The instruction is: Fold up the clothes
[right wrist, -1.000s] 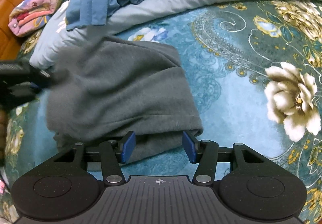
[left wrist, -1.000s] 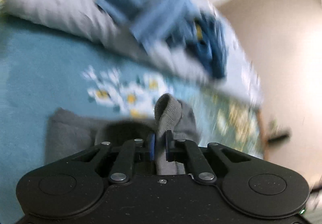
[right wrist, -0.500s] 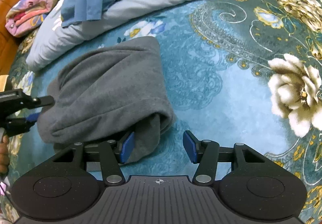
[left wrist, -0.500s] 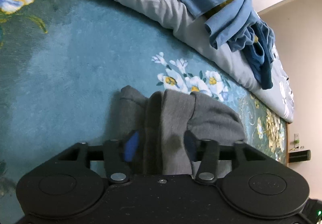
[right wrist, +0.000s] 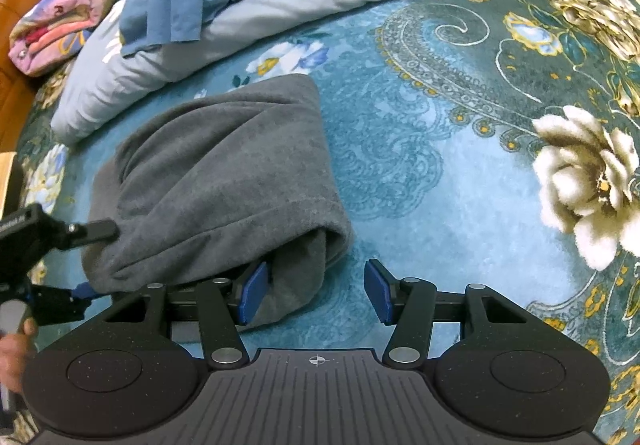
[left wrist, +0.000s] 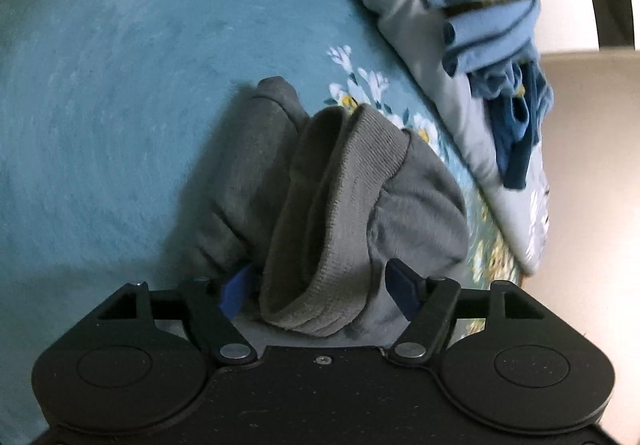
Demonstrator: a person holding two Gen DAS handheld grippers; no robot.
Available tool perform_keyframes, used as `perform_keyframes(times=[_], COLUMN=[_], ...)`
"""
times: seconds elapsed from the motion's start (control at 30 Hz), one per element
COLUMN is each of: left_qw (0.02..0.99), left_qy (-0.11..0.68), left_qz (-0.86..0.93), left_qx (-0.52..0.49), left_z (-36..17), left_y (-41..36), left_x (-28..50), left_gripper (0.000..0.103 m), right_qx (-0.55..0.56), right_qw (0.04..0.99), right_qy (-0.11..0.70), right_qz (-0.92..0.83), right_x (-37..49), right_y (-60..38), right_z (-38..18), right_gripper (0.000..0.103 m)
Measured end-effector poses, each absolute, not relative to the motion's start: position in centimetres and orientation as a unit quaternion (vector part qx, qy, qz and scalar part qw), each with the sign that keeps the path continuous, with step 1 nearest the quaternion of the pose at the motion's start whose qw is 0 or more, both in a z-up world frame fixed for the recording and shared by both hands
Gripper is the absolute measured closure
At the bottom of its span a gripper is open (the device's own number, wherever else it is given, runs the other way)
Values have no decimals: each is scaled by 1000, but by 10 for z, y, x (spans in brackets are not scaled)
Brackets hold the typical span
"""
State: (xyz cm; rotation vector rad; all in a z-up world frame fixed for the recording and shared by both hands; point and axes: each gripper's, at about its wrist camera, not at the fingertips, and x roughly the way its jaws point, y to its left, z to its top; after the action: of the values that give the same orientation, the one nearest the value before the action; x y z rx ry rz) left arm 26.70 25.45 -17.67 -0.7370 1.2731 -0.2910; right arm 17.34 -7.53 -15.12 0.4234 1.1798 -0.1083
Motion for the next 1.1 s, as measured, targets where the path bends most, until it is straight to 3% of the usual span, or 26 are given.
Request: perform_keyframes(times=[0.1,0.2,0.23,0.43,0.57,0.87,0.97,1.03,1.1], left_qw=[733,735,735,751,769,746,746,758,780], left_qy=[570,561,558,519,514,554,550,542,531], left_qz=[-129,-126,-125,-136,-134,-89,-104,-108,-106], left_qx=[-348,-360,-365,-385,-356,-358,-361,-348,-314], left_z=[-175,-173,-173,-147,-132,-183,-175,-161,-143], left_y=[253,251,250,264,288,299,299,303,303], left_x=[265,264,263,258,250,235,237,239,243], left_gripper=[61,77,87,98,99,95,87,72,67], right_qx=[200,210,209,200,198,192,183,183,181], right_qw=[806,804,804,808,808,810,816,822,828], right_qy=[554,554,553,552,552,550,544,536,527], right_qz=[-56,-60,-59,-53,-57,-64,-67,-68,-68], right_x=[173,174,174,174,172,167,166,166,167], right_y=[-76,-76,-75,-70,-72,-77,-82,-88,-94], right_z=[-152,-152,-151,-147,-146,-142,-134,-125,-116], right_gripper=[53,53,53,53,52,52,52,52,52])
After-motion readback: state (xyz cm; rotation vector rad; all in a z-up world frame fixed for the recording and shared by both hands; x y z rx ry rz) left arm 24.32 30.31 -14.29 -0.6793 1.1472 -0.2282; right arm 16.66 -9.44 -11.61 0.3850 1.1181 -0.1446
